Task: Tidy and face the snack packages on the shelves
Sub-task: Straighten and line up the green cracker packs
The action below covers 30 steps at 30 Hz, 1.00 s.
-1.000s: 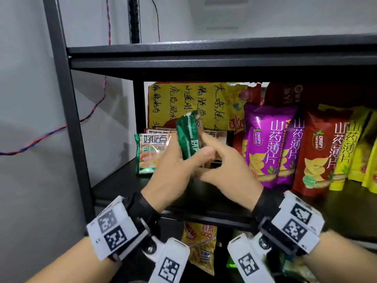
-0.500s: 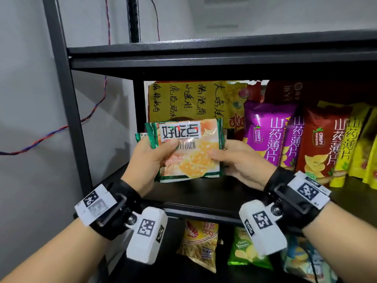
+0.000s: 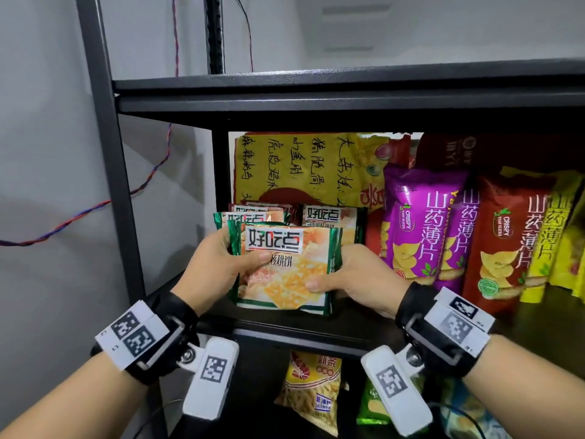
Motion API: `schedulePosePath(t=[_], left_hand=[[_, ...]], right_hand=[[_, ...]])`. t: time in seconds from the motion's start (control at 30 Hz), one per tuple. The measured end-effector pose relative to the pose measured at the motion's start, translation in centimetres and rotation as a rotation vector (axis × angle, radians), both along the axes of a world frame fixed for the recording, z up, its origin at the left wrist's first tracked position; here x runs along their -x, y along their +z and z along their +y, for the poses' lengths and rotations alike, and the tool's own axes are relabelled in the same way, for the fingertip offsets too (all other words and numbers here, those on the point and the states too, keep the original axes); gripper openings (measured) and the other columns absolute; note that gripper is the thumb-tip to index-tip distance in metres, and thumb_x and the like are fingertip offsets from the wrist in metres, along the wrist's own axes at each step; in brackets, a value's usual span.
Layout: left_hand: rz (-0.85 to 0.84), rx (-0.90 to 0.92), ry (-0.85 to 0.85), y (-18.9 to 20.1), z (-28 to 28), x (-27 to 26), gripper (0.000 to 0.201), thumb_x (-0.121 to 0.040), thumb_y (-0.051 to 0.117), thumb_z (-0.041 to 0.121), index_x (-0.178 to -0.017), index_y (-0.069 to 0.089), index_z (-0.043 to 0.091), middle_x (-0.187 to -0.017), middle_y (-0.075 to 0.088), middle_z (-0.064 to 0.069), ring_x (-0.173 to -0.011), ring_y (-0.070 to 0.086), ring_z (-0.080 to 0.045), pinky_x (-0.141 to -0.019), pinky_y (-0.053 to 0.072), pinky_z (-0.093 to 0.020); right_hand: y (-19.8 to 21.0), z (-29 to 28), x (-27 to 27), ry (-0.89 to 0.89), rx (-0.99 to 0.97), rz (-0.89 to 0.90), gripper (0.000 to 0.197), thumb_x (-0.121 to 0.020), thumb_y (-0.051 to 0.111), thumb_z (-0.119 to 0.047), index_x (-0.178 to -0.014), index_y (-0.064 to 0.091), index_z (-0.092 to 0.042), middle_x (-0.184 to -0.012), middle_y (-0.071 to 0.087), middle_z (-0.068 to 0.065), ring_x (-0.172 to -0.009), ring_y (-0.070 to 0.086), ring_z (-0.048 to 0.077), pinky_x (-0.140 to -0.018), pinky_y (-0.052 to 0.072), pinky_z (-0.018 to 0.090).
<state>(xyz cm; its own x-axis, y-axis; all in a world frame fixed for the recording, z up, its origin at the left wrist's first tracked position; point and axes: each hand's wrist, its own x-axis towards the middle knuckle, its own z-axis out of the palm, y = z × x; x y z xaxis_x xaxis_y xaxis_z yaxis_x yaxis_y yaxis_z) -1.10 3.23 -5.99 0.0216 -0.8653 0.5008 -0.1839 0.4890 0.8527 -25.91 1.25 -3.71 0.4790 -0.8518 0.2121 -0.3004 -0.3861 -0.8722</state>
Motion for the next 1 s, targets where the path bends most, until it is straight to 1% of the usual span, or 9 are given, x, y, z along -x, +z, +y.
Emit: schedulePosePath(t=[0.07, 0.13, 0.27, 0.33, 0.43, 0.63, 0.77, 0.87, 1.0], left_hand=[[-0.006, -0.031, 0.027, -0.3, -0.4, -0.5, 0.054, -0.059, 0.089, 0.055, -0.103, 0.072, 0.029, -0.104, 0.078, -0.003, -0.083, 0.077, -0.021, -0.065, 0.060, -0.034], [-0.011, -0.059, 0.083, -0.3, -1.3, -1.3, 0.038, -0.070, 0.083, 0.039, -0.103, 0.070, 0.025, -0.101, 0.078, -0.006, -0.073, 0.074, -0.023, -0.059, 0.058, -0.038], [0.088, -0.091, 0.133, -0.1, -3.3, -2.9, 0.014, -0.087, 0.075, 0.013, -0.099, 0.068, 0.016, -0.087, 0.076, -0.014, -0.052, 0.057, -0.021, -0.041, 0.046, -0.028], [0.130, -0.109, 0.131, -0.5, -4.0, -3.2, 0.012, -0.090, 0.072, 0.007, -0.098, 0.065, 0.012, -0.075, 0.071, -0.010, -0.048, 0.050, -0.020, -0.040, 0.042, -0.027], [0.172, -0.123, 0.177, -1.2, -4.7, -3.3, 0.013, -0.091, 0.070, 0.004, -0.101, 0.064, 0.010, -0.073, 0.065, -0.012, -0.049, 0.045, -0.020, -0.040, 0.040, -0.026], [0.233, -0.077, 0.268, -1.7, -5.4, -2.5, 0.018, -0.094, 0.066, 0.002, -0.110, 0.061, 0.006, -0.066, 0.061, -0.002, -0.045, 0.039, -0.011, -0.037, 0.034, -0.023], [0.162, -0.068, 0.283, -1.4, -4.7, -2.3, 0.040, -0.083, 0.079, 0.003, -0.116, 0.057, 0.008, -0.085, 0.072, -0.005, -0.054, 0.053, -0.013, -0.045, 0.044, -0.025], [0.084, -0.085, 0.328, -1.6, -4.3, -2.2, 0.075, -0.065, 0.092, 0.003, -0.121, 0.045, 0.020, -0.105, 0.073, -0.001, -0.082, 0.074, -0.016, -0.064, 0.060, -0.032], [0.153, -0.045, 0.288, -1.9, -4.8, -1.8, 0.093, -0.063, 0.087, -0.013, -0.124, 0.032, 0.031, -0.113, 0.069, -0.002, -0.080, 0.078, -0.022, -0.060, 0.060, -0.025]], right_hand=[[0.2, -0.5, -0.2, 0.010, -0.043, 0.100, 0.047, -0.076, 0.080, 0.001, -0.116, 0.059, 0.014, -0.117, 0.063, 0.035, -0.108, 0.065, 0.046, -0.099, 0.050, 0.056], [0.4, -1.5, -0.4, -0.045, -0.070, 0.127, 0.048, -0.076, 0.074, 0.010, -0.119, 0.055, 0.017, -0.118, 0.059, 0.040, -0.093, 0.063, 0.038, -0.084, 0.052, 0.044], [1.7, -4.4, -0.8, -0.355, 0.023, -0.081, 0.035, -0.079, 0.069, 0.008, -0.113, 0.061, 0.011, -0.099, 0.062, 0.018, -0.082, 0.054, 0.022, -0.066, 0.041, 0.026], [2.3, -6.2, -1.0, -0.455, 0.067, -0.103, 0.022, -0.077, 0.076, -0.002, -0.092, 0.064, 0.008, -0.081, 0.057, 0.012, -0.075, 0.054, 0.022, -0.061, 0.041, 0.024], [2.2, -9.0, -1.4, -0.579, -0.021, -0.180, 0.036, -0.076, 0.084, -0.016, -0.094, 0.057, 0.001, -0.063, 0.047, 0.003, -0.055, 0.045, 0.015, -0.044, 0.038, 0.020], [0.7, -13.3, -1.0, -0.705, -0.058, -0.133, 0.077, -0.075, 0.085, -0.035, -0.128, 0.053, 0.010, -0.124, 0.064, 0.018, -0.111, 0.062, 0.030, -0.093, 0.052, 0.037], [0.1, -14.5, -1.0, -0.750, -0.078, -0.091, 0.082, -0.070, 0.088, -0.037, -0.129, 0.052, 0.008, -0.128, 0.063, 0.020, -0.111, 0.062, 0.031, -0.091, 0.051, 0.035], [-0.2, -15.6, -1.2, -0.763, -0.127, -0.161, 0.080, -0.066, 0.092, -0.033, -0.125, 0.055, 0.007, -0.122, 0.066, 0.020, -0.098, 0.064, 0.027, -0.079, 0.048, 0.031], [-0.4, -16.5, -1.2, -0.722, -0.205, -0.202, 0.075, -0.063, 0.092, -0.025, -0.123, 0.059, 0.006, -0.121, 0.066, 0.019, -0.104, 0.065, 0.031, -0.082, 0.050, 0.036]])
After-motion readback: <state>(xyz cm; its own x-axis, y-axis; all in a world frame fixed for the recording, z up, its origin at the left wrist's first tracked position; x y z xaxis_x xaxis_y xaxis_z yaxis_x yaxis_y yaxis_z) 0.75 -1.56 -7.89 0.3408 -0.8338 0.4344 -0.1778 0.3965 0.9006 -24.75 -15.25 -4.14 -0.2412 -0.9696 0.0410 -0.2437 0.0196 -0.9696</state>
